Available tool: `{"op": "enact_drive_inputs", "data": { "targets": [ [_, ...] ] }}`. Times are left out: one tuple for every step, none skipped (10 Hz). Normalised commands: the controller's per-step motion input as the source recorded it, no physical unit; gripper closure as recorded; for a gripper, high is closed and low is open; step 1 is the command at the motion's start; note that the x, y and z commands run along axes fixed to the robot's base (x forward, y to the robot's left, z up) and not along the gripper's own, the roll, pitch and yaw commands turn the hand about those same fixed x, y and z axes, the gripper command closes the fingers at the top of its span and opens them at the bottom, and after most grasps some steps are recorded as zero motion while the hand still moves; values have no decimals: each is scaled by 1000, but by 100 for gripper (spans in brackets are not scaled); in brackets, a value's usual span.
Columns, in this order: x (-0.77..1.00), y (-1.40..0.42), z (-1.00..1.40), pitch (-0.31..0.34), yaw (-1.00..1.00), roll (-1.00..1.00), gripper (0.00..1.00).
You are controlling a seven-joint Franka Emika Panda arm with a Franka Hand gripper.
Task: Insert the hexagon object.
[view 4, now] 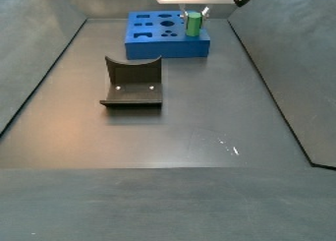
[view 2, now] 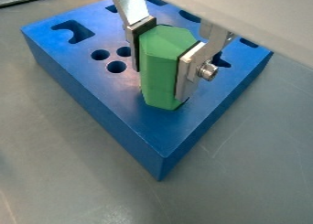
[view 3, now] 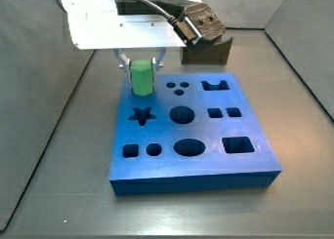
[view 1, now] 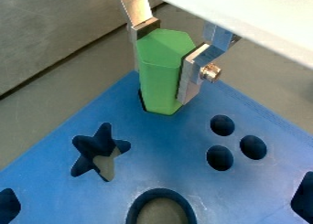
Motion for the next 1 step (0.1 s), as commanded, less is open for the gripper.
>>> {"op": "enact_drive_inputs", "data": {
  "targets": [
    [0, 0, 0, 0, 0, 9, 100]
  ]
}}
